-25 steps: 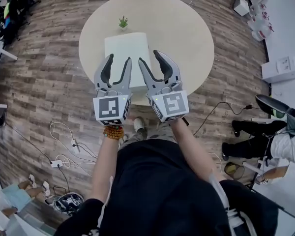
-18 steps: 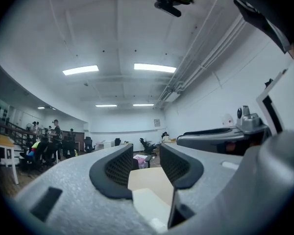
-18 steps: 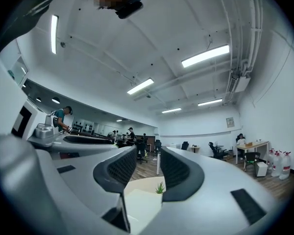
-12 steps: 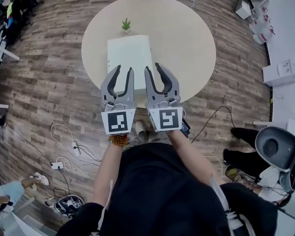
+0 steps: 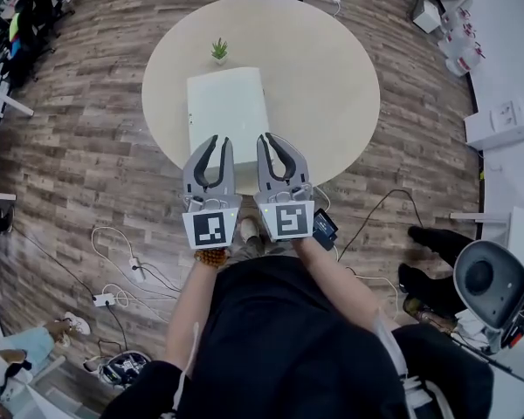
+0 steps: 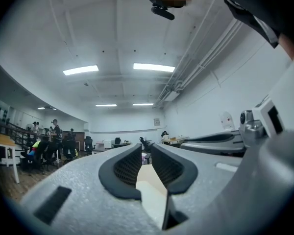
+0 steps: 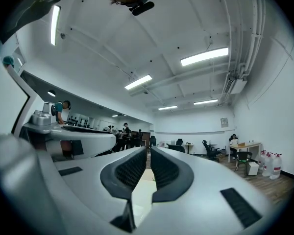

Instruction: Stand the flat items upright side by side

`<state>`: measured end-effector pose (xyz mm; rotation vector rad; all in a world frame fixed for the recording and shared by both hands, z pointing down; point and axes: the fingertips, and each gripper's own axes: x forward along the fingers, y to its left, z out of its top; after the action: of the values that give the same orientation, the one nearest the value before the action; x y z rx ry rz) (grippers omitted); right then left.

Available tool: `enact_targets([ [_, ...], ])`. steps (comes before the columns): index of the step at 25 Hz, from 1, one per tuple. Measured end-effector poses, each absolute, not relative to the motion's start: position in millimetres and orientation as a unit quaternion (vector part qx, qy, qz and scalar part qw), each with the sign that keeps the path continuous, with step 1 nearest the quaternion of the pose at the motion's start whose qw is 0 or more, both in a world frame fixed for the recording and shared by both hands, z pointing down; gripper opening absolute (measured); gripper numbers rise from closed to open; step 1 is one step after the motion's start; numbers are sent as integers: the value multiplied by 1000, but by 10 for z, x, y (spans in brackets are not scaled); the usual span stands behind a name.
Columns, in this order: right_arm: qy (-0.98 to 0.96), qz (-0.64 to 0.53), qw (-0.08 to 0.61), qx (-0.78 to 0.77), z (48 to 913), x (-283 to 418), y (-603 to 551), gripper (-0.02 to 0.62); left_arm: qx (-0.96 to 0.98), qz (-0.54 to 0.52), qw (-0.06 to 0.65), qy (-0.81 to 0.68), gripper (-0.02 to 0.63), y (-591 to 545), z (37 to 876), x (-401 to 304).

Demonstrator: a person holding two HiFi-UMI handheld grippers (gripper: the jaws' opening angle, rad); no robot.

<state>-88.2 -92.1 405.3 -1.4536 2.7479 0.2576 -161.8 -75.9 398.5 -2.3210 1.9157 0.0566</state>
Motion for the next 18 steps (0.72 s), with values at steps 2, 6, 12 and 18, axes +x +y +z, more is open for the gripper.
enact_targets([
  [2, 883, 76, 0, -464, 4141, -897, -906, 18, -769, 14, 61, 636, 57, -724, 4063, -1633],
  [6, 888, 48, 1, -458, 4247, -946, -889, 0, -769, 7, 54, 637, 43, -715, 4209, -1638],
  [12, 887, 45, -14, -460, 4428, -933, -850, -2, -769, 2, 41, 639, 24, -732, 4421, -1686],
  [18, 886, 36, -24, -461, 4547, -919, -828, -2, -772, -17, 38, 635, 9, -704, 4636, -1735],
])
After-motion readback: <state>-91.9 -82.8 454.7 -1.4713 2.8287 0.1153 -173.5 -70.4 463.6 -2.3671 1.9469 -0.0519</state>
